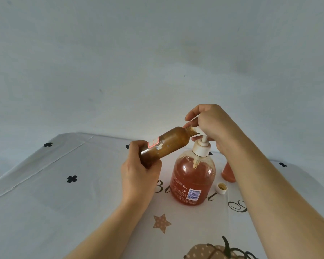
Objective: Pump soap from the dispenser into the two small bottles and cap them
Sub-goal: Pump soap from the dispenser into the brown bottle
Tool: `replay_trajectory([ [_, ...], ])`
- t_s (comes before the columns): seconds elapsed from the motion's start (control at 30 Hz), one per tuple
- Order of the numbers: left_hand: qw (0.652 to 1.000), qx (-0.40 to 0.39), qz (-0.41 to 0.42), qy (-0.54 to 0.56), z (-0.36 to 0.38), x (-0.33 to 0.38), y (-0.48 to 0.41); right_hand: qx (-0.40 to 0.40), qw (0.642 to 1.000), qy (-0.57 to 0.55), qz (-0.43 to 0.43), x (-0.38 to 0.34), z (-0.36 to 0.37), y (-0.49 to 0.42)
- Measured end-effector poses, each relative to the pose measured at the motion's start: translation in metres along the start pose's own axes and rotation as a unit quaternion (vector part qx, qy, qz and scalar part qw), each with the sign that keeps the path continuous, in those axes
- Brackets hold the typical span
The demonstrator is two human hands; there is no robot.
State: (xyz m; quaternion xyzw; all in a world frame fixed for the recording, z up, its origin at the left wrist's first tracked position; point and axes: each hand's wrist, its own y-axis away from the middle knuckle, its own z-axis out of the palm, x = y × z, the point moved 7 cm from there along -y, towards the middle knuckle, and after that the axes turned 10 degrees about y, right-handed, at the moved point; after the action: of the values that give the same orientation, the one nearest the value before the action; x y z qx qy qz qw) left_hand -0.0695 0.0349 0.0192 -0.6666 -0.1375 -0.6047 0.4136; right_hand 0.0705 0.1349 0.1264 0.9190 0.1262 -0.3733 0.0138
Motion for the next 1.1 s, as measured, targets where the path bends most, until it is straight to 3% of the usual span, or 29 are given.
replay_trajectory([
  [0.63, 0.997, 0.000, -0.043, -0.061, -0.001, -0.010, -0.003, 0.000, 1.000, 0.019, -0.021, 0.011, 0.009, -0.005],
  [0.87, 0.998, -0.039, 0.000, -0.057, 0.005, 0.002, 0.001, 0.025, 0.998, -0.049, -0.008, 0.002, -0.004, -0.001],
  [1.1, 0.998, -0.030, 0.002, -0.048, 0.004, 0.000, 0.000, 0.020, 0.999, -0.037, -0.001, -0.002, -0.001, -0.001],
])
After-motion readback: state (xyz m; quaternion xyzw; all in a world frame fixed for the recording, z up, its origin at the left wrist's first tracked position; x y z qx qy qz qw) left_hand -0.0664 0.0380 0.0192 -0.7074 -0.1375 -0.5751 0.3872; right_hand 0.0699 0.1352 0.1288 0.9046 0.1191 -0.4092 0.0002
